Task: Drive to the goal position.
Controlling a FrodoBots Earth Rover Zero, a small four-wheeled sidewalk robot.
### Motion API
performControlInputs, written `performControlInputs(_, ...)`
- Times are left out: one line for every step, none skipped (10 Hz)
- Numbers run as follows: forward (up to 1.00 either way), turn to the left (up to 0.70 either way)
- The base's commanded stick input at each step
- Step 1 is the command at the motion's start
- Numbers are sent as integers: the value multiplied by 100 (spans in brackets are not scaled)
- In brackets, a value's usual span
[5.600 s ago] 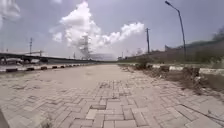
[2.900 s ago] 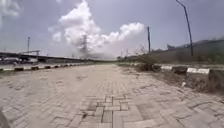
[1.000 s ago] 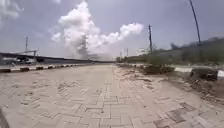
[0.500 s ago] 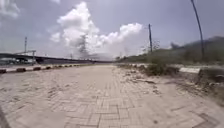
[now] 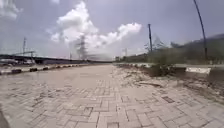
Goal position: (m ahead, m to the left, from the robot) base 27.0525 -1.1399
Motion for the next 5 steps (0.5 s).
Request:
performControlInputs(100,0)
performControlInputs(100,0)
performControlInputs(100,0)
performControlInputs(100,0)
performControlInputs(100,0)
